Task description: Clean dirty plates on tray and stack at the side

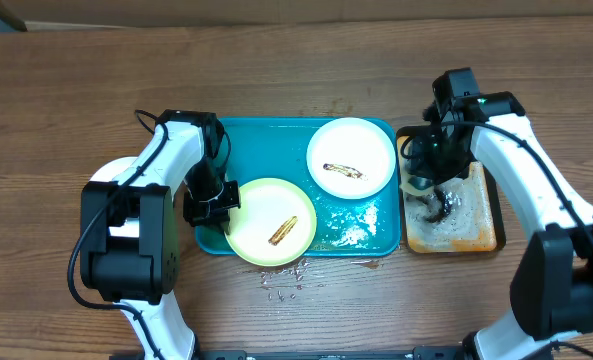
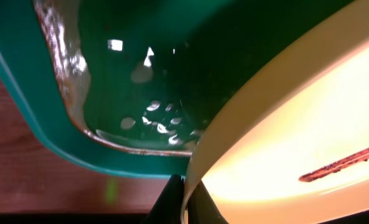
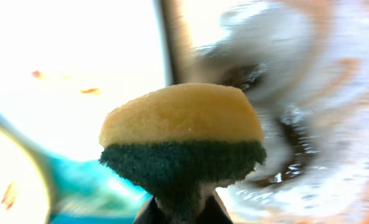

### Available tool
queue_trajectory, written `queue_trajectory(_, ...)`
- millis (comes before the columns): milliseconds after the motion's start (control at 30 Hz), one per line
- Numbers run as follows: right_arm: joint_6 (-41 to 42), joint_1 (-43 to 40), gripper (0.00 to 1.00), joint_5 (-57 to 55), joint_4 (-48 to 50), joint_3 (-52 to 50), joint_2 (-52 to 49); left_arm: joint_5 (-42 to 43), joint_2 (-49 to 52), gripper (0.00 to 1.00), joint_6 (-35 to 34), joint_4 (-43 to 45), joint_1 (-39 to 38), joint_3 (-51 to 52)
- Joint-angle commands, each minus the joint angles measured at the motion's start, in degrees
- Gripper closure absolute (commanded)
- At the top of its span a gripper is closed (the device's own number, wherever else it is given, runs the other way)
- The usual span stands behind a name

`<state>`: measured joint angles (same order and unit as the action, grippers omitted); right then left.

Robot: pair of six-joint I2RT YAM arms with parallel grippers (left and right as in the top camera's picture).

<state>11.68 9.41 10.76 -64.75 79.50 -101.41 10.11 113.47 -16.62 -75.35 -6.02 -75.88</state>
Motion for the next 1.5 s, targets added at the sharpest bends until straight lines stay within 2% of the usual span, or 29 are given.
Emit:
queue_trajectory(0,-2.8,5.3,0.96,12.0,0.4,1.1,1.6,0.5,-1.2,0.96,-1.4,1.0,-0.4,0.3)
queue_trajectory(200,-2.0,16.7,0.96,12.9,7.1,0.2,0.4,0.5,-1.2,0.96,-1.4,1.8,-0.4,0.3)
queue_trajectory(400,8.1,28.1,0.96,12.2,17.8,-2.0,-2.6,0.5,-1.2,0.96,-1.4,1.8,-0.5,0.3)
queue_trajectory(533,14.3,33.5,0.96,7.2,23.0,-3.3,-4.7,0.5,-1.2,0.96,-1.4,1.8,-0.4,0.3)
queue_trajectory(1000,20.1,39.8,0.96,5.8,31.6,-3.4,-12.5,0.5,-1.2,0.96,-1.4,1.9,-0.5,0.3)
queue_trajectory(1233,20.1,39.7,0.96,4.5,30.1,-3.4,-16.4,0.5,-1.2,0.96,-1.4,1.8,-0.5,0.3)
queue_trajectory(1467,18.9,37.0,0.96,-11.1,23.1,-3.4,-16.7,0.1,-1.2,0.96,-1.4,2.0,-0.5,0.9)
